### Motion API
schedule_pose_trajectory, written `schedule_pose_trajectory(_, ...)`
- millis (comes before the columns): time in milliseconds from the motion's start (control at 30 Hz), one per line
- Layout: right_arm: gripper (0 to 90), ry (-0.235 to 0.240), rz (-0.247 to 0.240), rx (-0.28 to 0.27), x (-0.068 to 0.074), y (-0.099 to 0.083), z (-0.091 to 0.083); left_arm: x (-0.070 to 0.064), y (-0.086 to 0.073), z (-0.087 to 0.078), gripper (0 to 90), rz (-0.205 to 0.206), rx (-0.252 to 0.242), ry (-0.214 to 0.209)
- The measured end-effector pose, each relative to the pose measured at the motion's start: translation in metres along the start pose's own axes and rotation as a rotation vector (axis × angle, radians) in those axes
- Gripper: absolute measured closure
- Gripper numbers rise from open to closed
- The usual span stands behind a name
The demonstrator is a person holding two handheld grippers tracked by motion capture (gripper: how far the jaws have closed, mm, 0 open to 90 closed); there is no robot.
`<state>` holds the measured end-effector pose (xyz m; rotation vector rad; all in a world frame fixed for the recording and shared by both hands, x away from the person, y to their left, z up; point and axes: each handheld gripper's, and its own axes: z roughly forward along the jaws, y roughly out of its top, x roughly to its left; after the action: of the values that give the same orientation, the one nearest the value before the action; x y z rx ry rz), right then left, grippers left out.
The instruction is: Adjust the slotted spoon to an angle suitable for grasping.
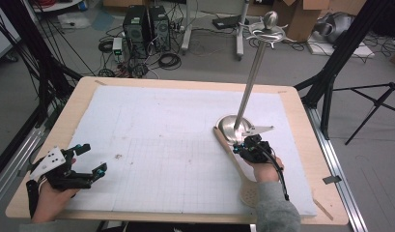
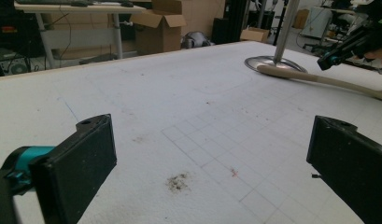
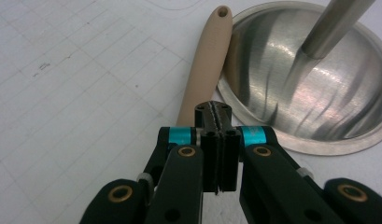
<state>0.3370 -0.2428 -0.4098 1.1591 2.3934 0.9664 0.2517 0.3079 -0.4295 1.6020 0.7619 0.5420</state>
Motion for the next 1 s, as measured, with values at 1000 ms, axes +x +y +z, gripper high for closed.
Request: schedule_pose_trajectory(1000, 90.0, 0.036, -0.002, 0.086, -0.0014, -0.0024, 0.0099, -0.001, -0.0009, 0.0014, 1.8, 0.007, 0.006, -0.008)
